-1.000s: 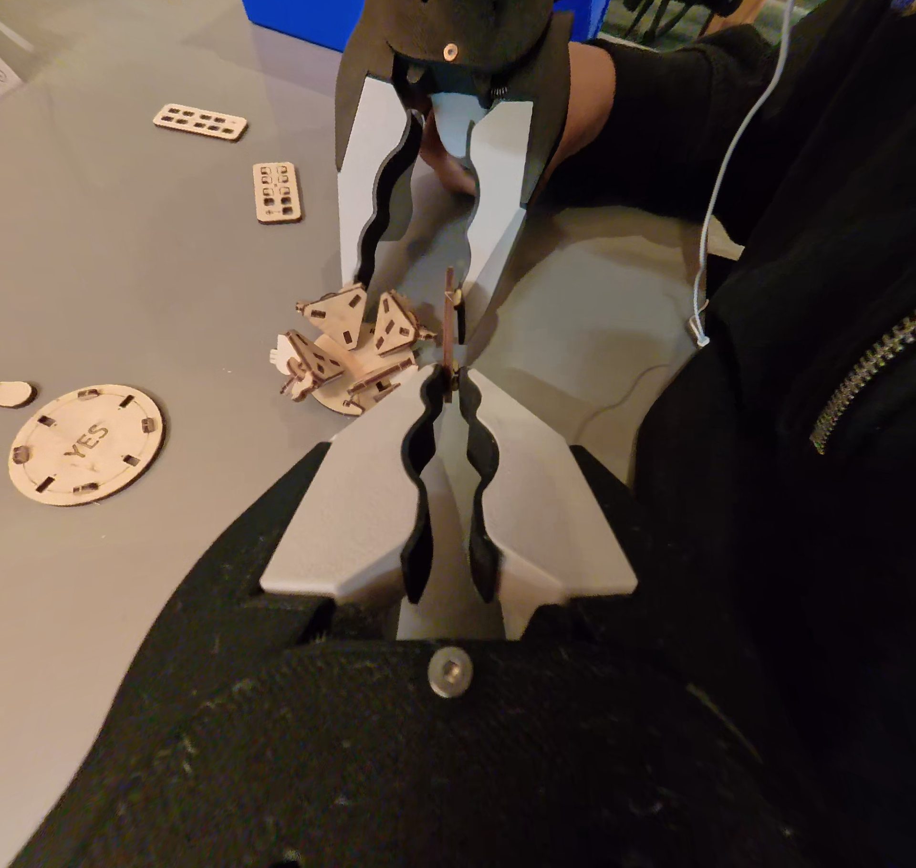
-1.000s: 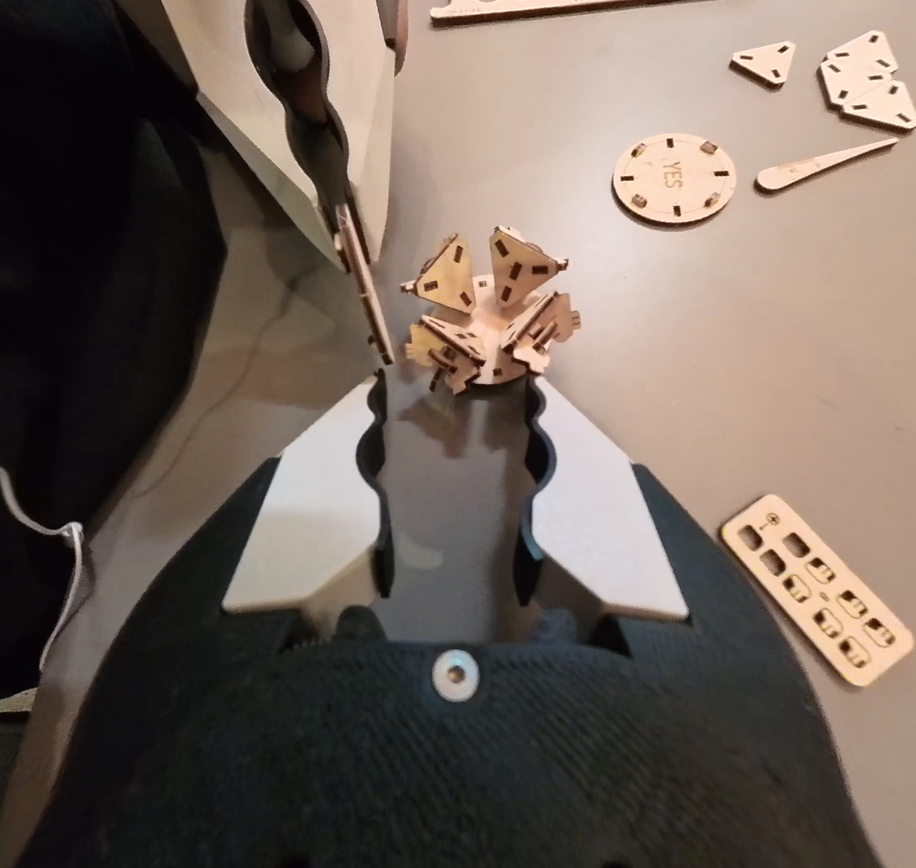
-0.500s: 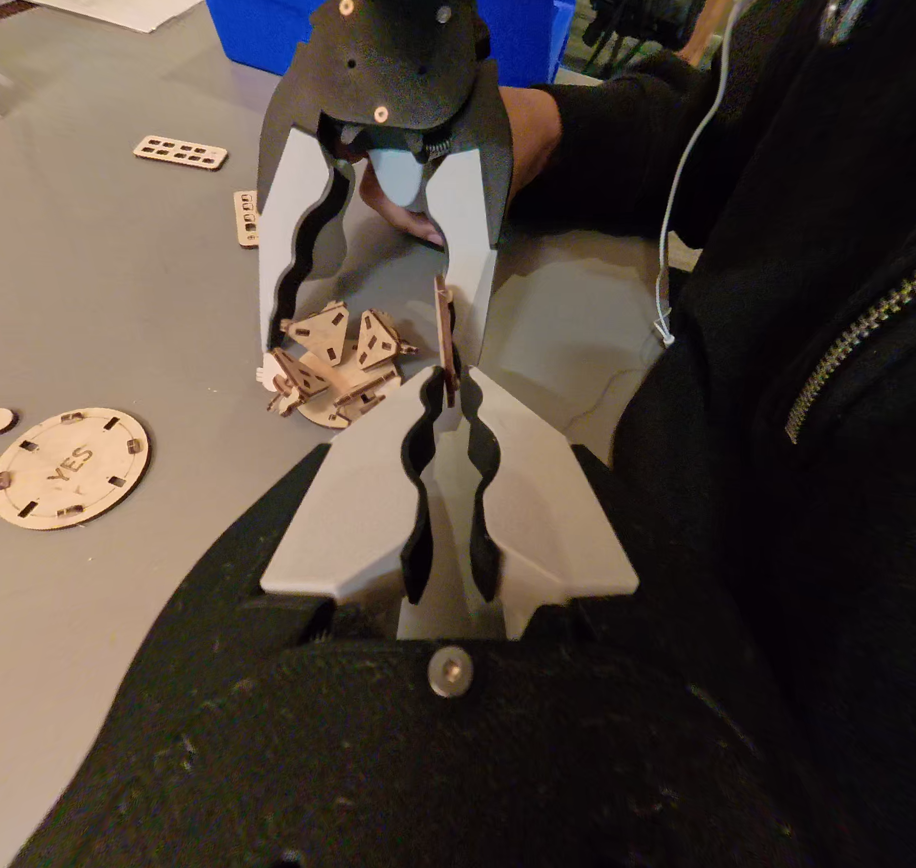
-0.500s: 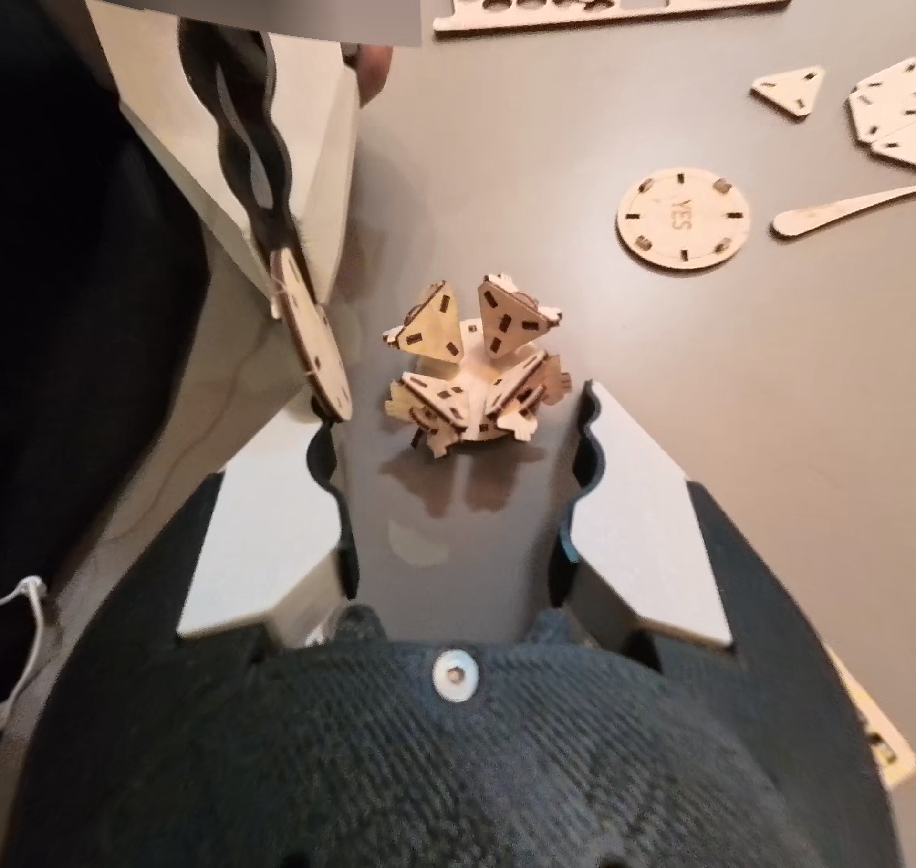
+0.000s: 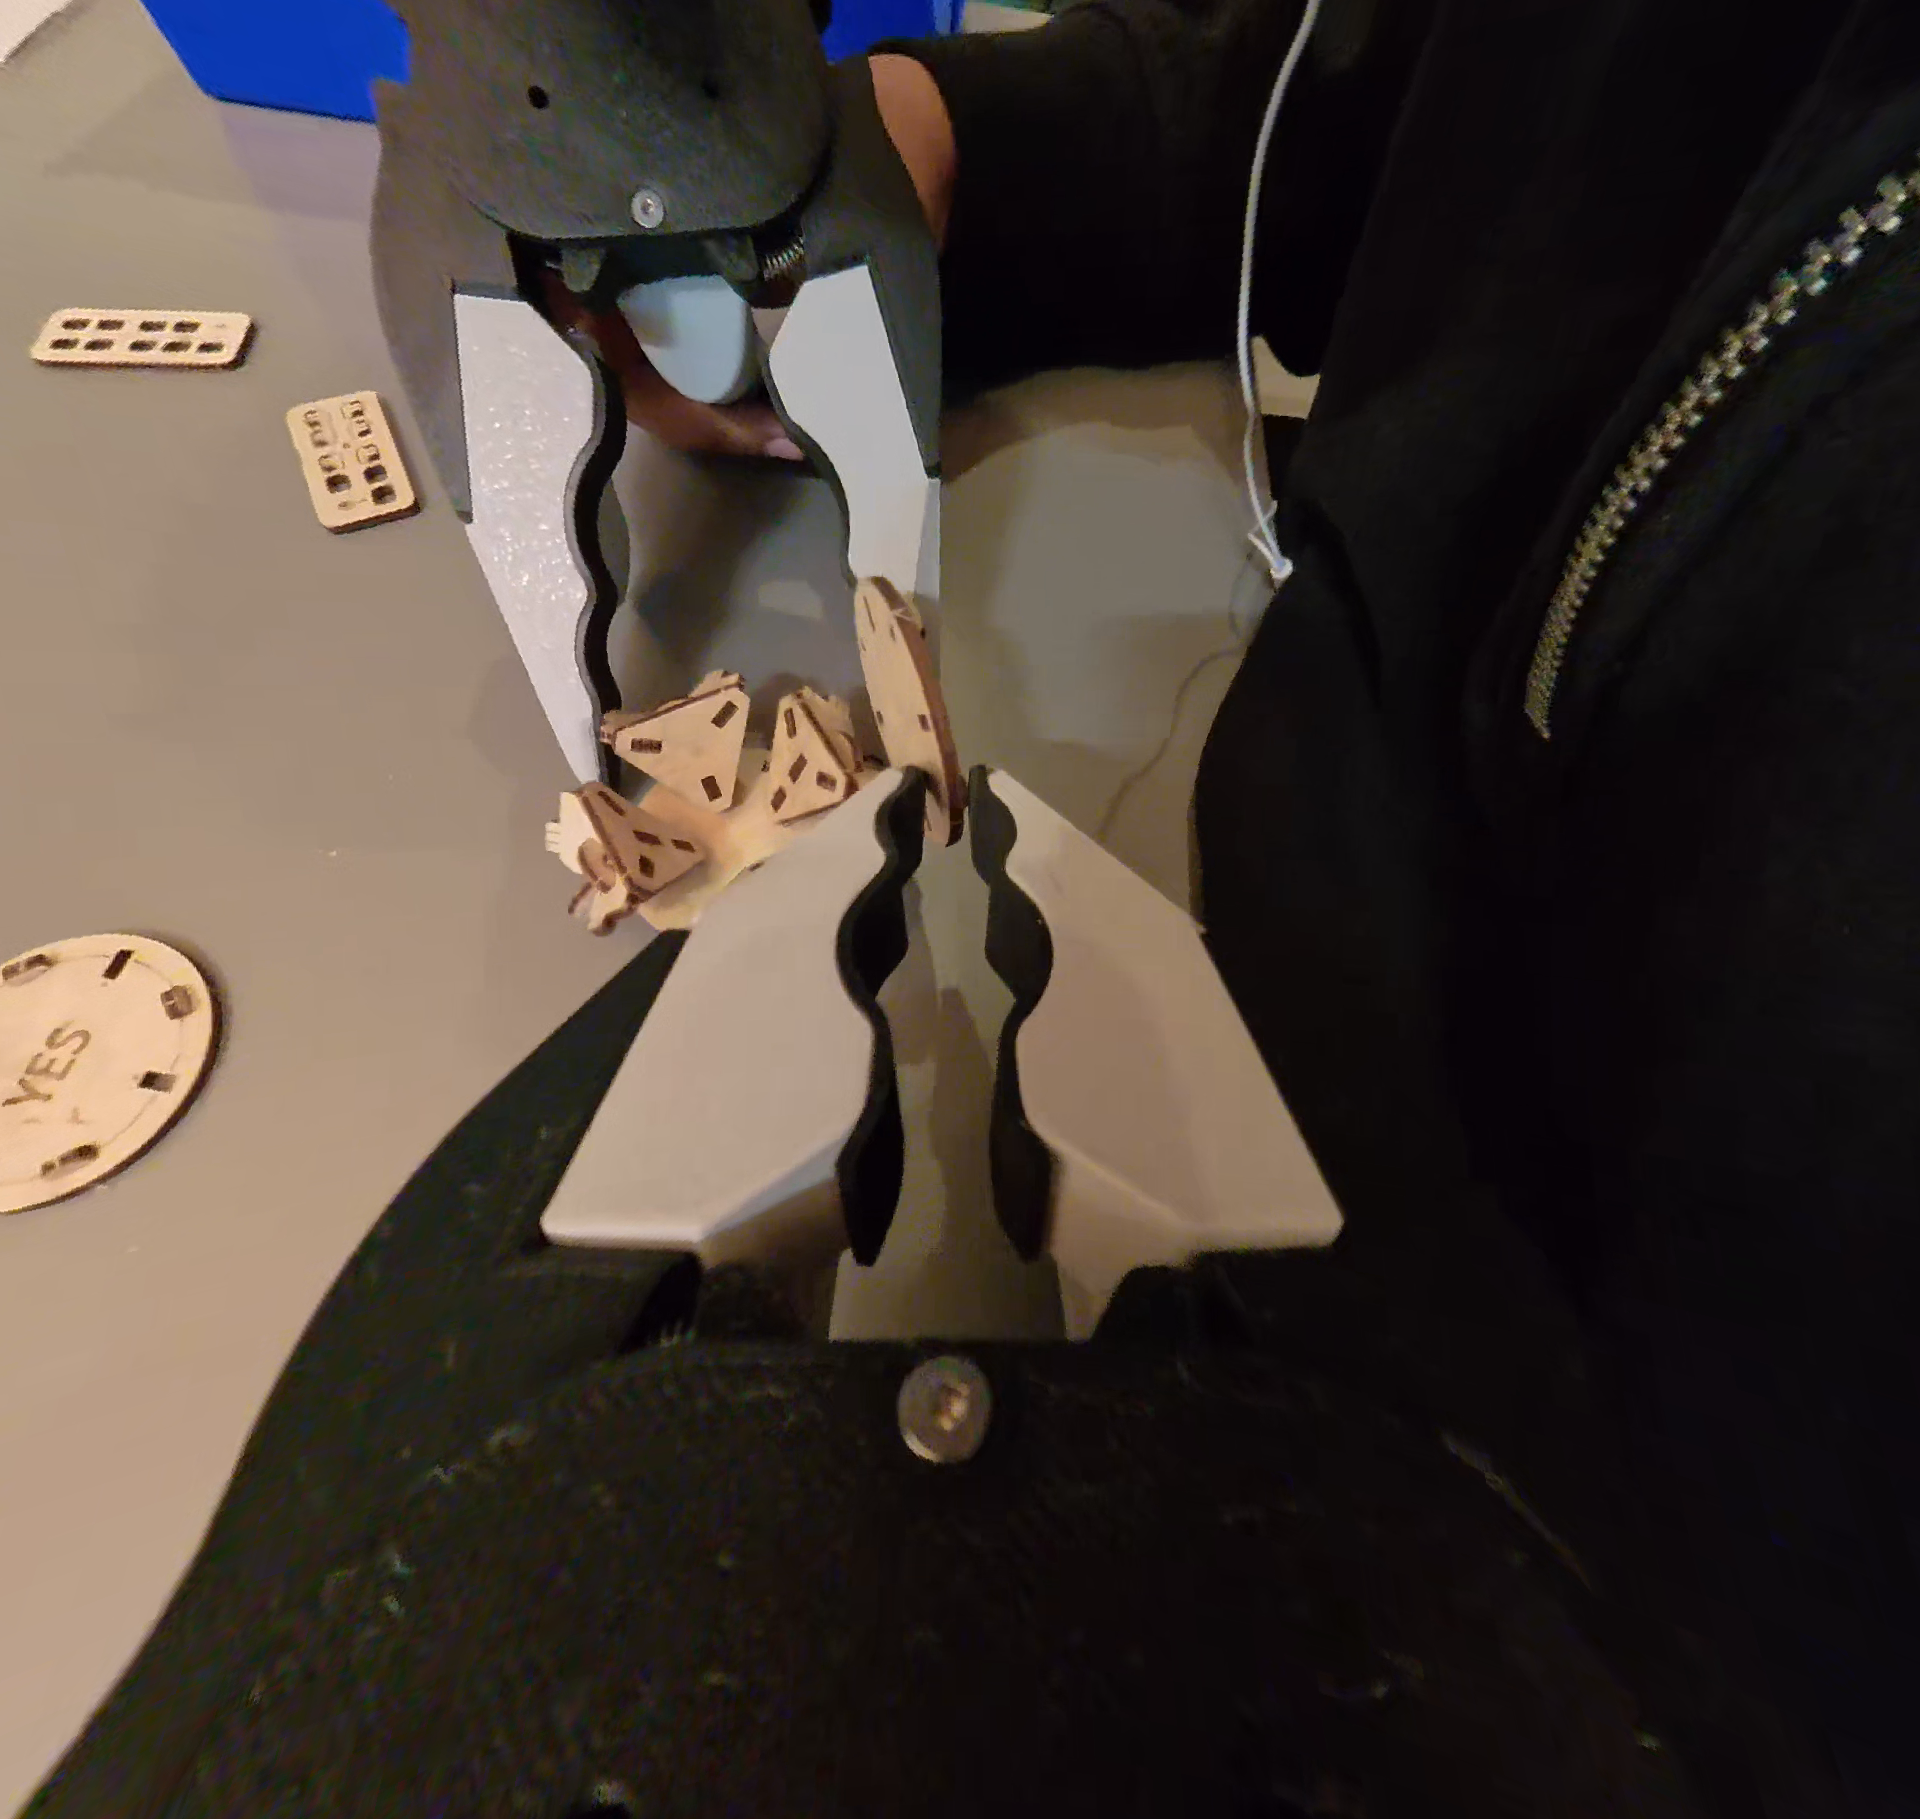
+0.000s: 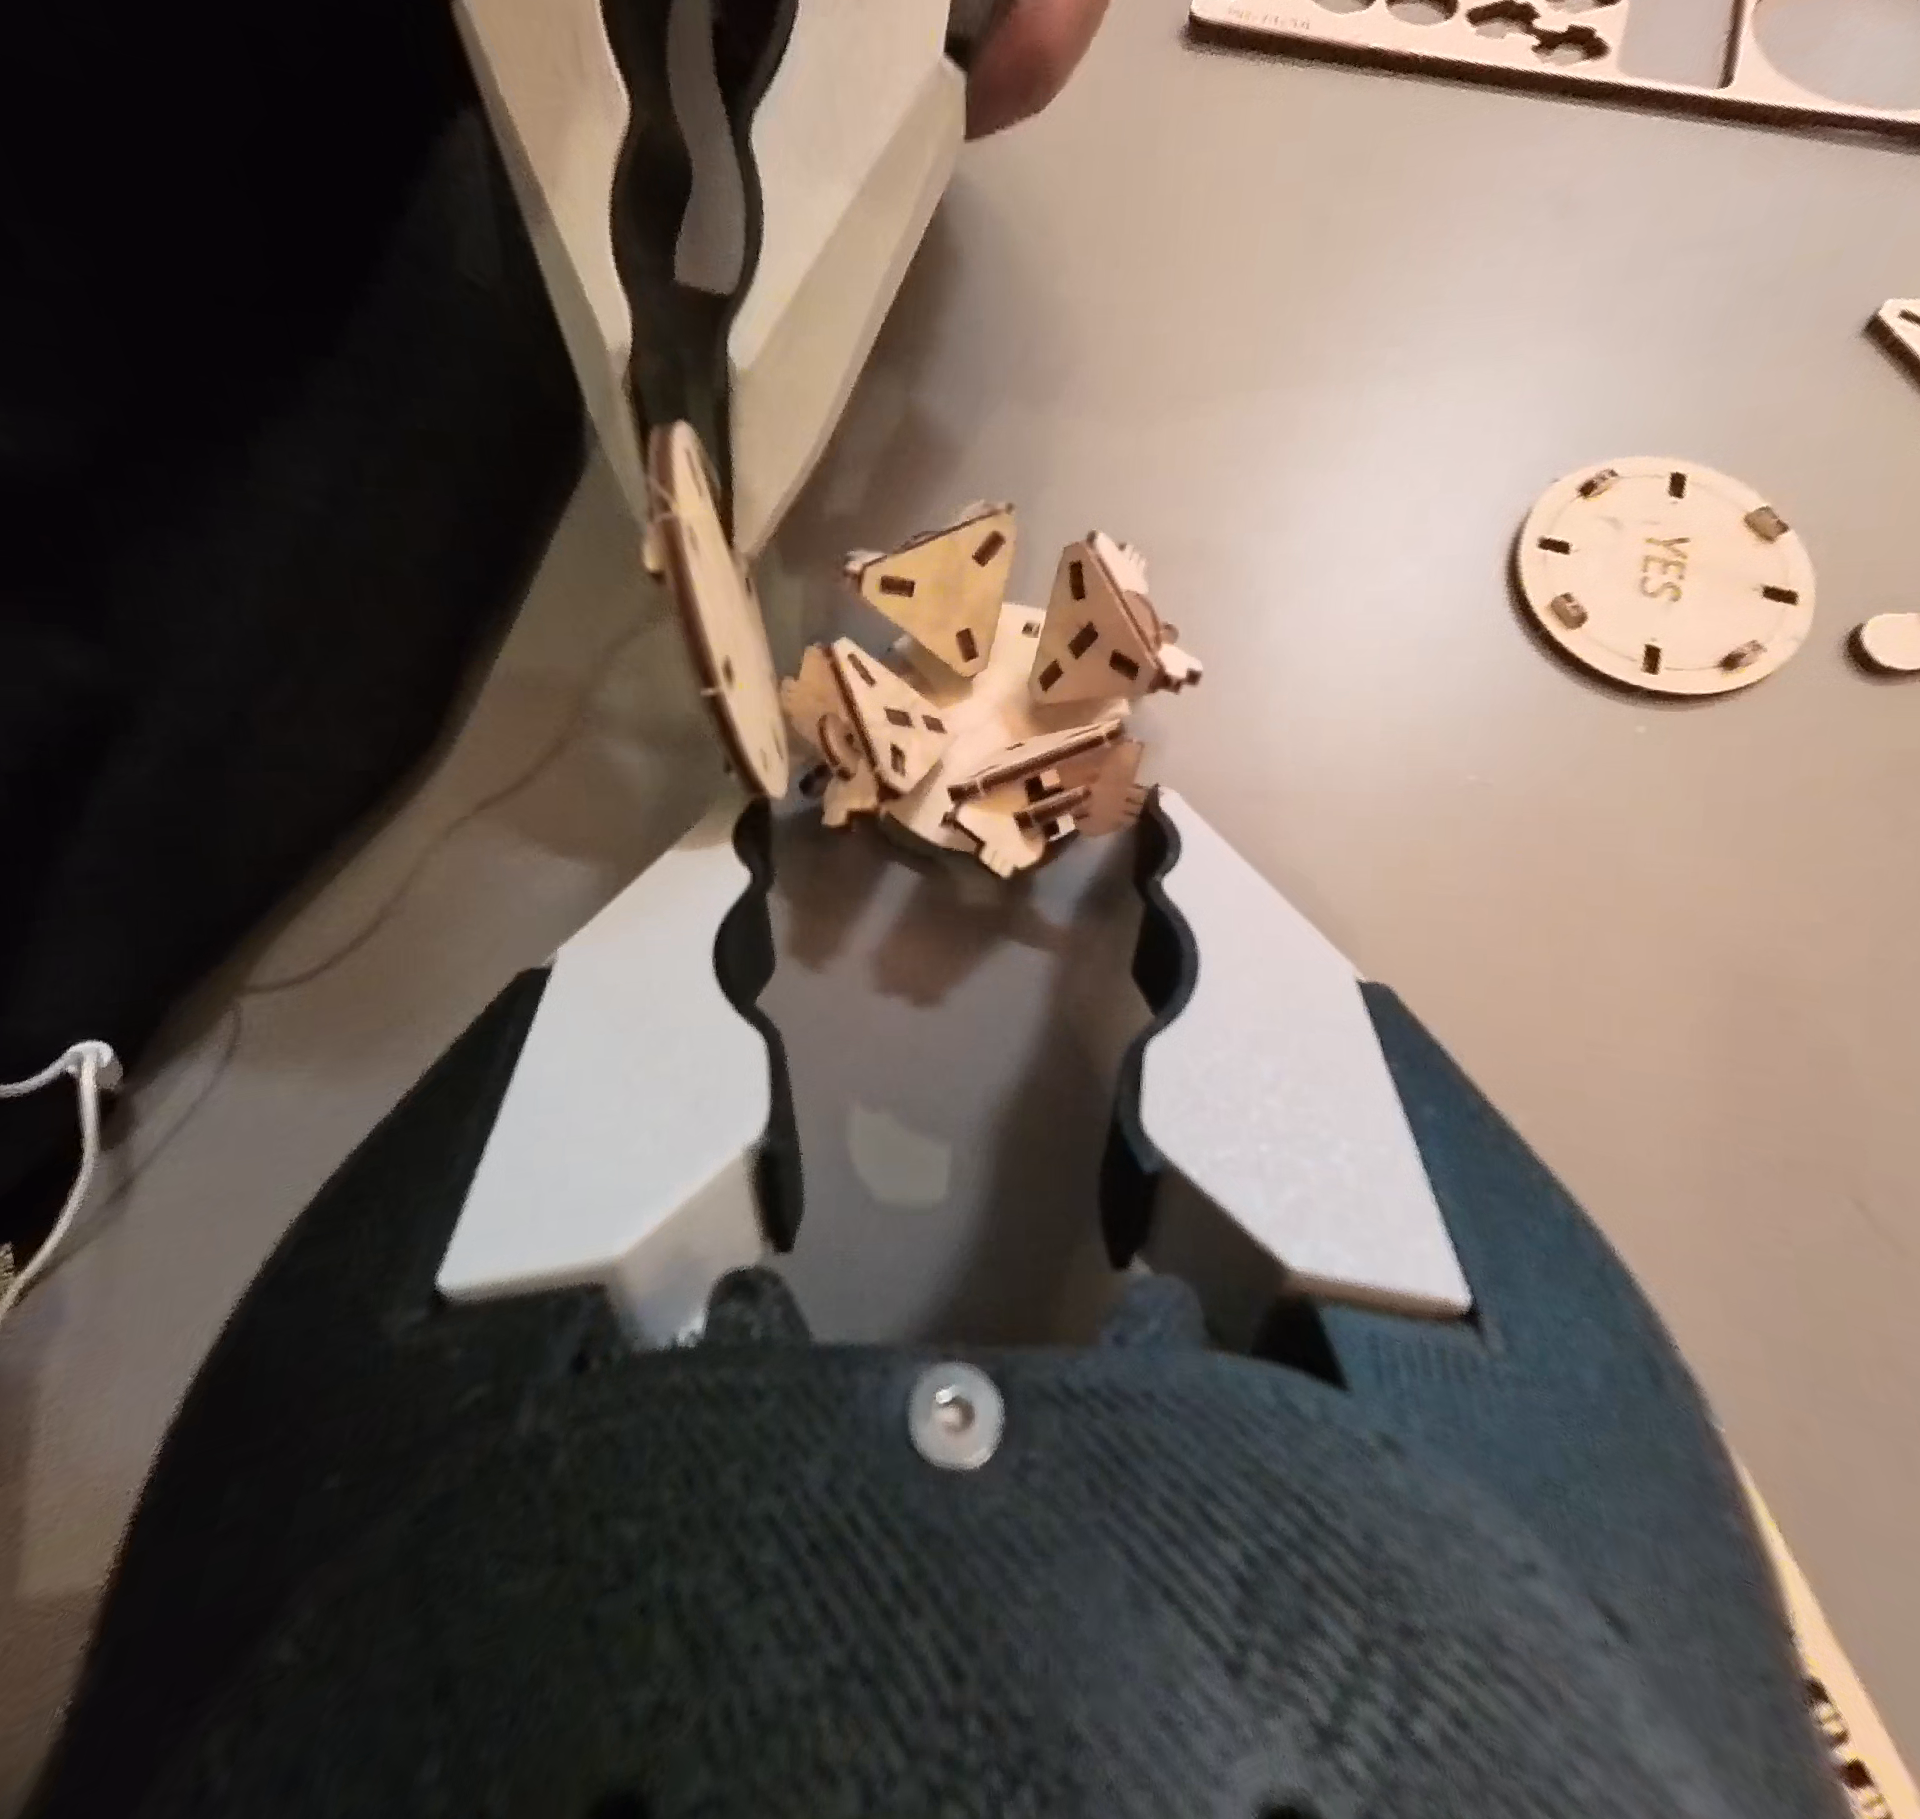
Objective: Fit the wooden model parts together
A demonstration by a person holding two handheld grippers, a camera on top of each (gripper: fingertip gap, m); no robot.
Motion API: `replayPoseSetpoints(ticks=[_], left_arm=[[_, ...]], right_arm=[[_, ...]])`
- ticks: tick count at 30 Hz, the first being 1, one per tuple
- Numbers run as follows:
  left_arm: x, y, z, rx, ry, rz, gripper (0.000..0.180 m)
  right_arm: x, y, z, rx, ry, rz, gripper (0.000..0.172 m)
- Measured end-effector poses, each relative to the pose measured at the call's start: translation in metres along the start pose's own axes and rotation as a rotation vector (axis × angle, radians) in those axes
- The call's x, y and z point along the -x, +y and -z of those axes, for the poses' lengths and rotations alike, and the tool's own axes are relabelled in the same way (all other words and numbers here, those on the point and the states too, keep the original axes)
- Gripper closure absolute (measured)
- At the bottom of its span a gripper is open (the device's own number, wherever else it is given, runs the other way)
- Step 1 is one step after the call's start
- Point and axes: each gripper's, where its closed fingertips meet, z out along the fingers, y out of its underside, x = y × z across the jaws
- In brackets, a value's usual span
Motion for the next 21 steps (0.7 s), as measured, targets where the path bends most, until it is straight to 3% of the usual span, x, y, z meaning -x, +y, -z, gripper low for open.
replayPoseSetpoints(ticks=[6, 14, 18, 21], left_arm=[[0.0, 0.005, 0.01, -0.002, 0.076, -0.092, 0.178], [0.011, -0.011, 0.013, -0.13, 0.192, -0.041, 0.178], [0.016, -0.011, 0.016, -0.145, 0.15, -0.022, 0.178], [0.02, -0.009, 0.014, -0.116, 0.129, -0.002, 0.178]], right_arm=[[-0.016, 0.01, 0.01, 0.009, 0.127, -0.024, 0.111], [-0.019, 0.006, 0.029, -0.096, 0.206, -0.134, 0.107], [-0.011, -0.009, 0.044, -0.239, 0.152, -0.21, 0.094], [-0.005, -0.031, 0.049, -0.374, 0.125, -0.234, 0.074]])
